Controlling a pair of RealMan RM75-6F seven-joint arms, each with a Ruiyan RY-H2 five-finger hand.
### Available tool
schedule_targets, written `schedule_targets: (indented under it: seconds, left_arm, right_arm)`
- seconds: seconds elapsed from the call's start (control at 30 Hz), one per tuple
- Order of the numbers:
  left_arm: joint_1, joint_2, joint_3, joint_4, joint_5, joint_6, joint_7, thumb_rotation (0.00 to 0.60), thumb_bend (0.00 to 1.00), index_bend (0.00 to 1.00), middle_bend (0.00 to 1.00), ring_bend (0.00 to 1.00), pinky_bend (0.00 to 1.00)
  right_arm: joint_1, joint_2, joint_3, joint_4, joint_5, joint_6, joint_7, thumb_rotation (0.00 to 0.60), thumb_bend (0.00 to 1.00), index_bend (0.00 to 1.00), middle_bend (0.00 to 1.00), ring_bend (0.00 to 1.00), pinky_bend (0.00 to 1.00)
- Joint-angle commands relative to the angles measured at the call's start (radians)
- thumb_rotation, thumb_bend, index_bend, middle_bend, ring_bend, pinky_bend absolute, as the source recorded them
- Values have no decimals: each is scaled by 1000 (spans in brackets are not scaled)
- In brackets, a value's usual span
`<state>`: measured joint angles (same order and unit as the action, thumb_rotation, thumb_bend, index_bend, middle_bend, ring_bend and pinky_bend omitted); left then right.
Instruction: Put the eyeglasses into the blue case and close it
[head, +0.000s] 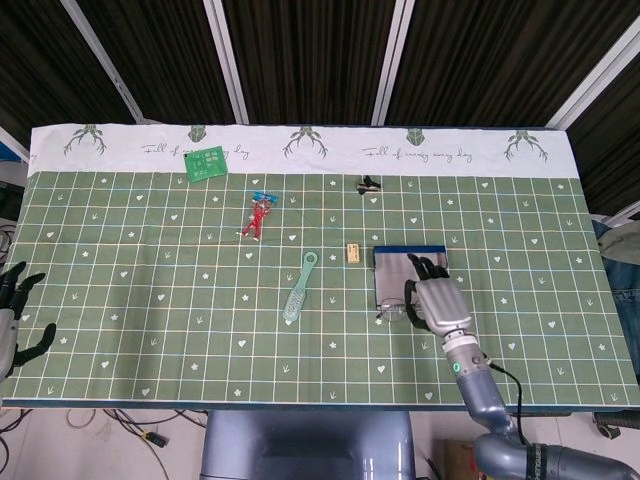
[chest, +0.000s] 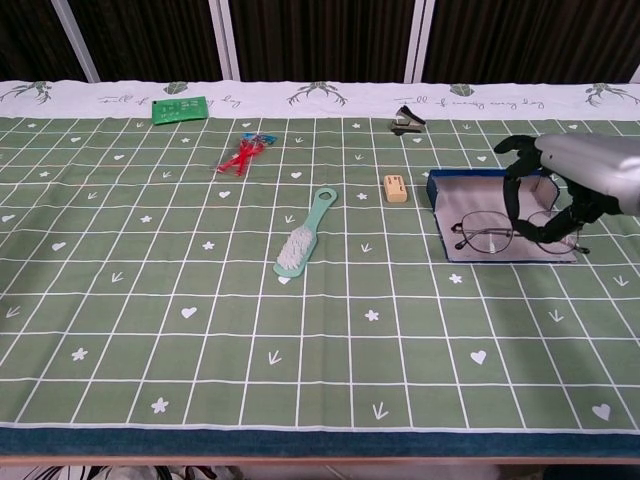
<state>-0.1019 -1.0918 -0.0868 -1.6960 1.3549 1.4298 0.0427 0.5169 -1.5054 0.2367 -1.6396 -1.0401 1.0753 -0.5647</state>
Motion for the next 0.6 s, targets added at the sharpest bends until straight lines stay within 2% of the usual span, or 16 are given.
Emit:
schedule_targets:
  seconds: [0.03, 0.27, 0.6]
  left_arm:
    - [1, 0, 0, 0, 0, 2, 1, 600, 357, 137, 0, 0, 0]
    - [0, -1, 0, 1, 0, 1, 3, 600, 356, 137, 0, 0, 0]
    - [1, -1, -1, 2, -1, 3, 1, 600, 356, 137, 0, 0, 0]
  right_arm:
    - [48, 23, 35, 46, 79, -70, -17, 600, 523, 609, 72, 87, 192]
    - [115, 19, 68, 149, 174, -171, 5, 600, 524, 612, 72, 87, 193]
    - [182, -35, 68, 317, 193, -252, 66, 600, 524, 612, 70, 87, 192]
